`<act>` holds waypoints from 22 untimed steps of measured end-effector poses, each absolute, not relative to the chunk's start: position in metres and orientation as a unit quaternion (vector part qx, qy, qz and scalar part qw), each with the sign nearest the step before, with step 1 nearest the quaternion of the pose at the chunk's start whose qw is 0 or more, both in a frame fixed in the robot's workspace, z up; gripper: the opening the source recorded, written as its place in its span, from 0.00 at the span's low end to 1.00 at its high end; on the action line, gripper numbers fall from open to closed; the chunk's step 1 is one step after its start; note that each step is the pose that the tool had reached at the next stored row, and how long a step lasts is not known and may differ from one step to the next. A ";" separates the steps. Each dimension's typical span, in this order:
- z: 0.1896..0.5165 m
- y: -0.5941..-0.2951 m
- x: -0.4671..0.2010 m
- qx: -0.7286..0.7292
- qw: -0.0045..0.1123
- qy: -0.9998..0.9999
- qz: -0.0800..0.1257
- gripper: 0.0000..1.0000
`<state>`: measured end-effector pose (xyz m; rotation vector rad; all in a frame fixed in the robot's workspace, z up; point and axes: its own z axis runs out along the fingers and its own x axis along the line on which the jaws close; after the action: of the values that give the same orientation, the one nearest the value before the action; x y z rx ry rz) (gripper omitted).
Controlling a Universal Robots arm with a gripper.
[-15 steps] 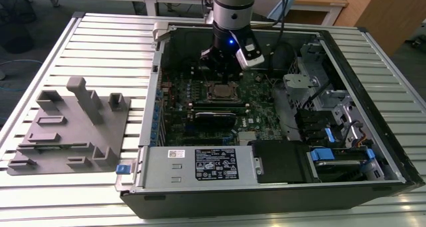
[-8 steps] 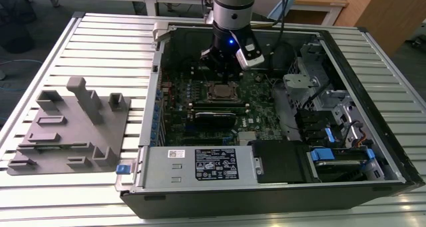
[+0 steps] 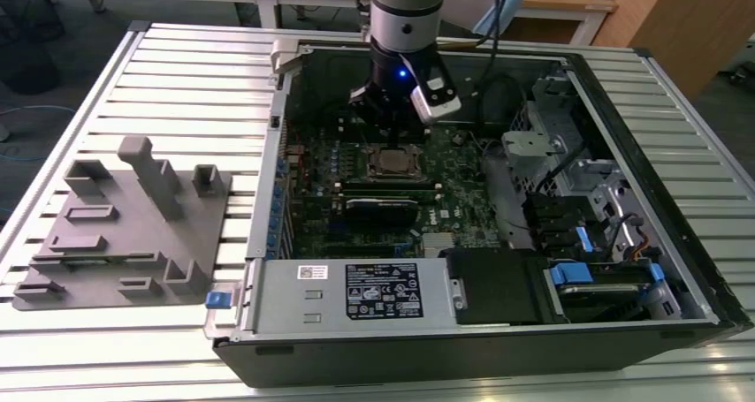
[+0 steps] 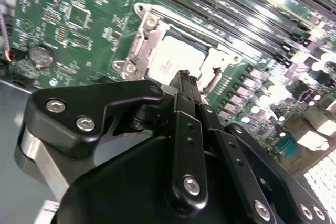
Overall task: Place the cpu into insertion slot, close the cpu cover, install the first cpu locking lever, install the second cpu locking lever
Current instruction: 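Install the first cpu locking lever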
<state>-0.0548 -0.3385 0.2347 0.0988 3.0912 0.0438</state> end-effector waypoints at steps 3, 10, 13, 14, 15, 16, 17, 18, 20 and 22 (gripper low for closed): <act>0.235 -0.339 -0.062 0.032 0.024 0.999 0.014 0.10; 0.234 -0.339 -0.077 0.032 0.024 0.999 0.014 0.10; 0.234 -0.338 -0.078 0.032 0.024 0.999 0.014 0.10; 0.235 -0.339 -0.078 0.032 0.024 0.999 0.014 0.10; 0.235 -0.339 -0.078 0.032 0.024 0.999 0.014 0.10; 0.235 -0.339 -0.078 0.032 0.024 0.999 0.014 0.10; 0.236 -0.339 -0.078 0.032 0.024 0.999 0.014 0.10; 0.238 -0.339 -0.078 0.032 0.024 0.999 0.014 0.10; 0.241 -0.339 -0.078 0.032 0.024 0.999 0.014 0.10; 0.242 -0.339 -0.078 0.032 0.024 0.999 0.014 0.10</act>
<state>-0.0784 -0.3385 0.2424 0.0989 3.0910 0.0439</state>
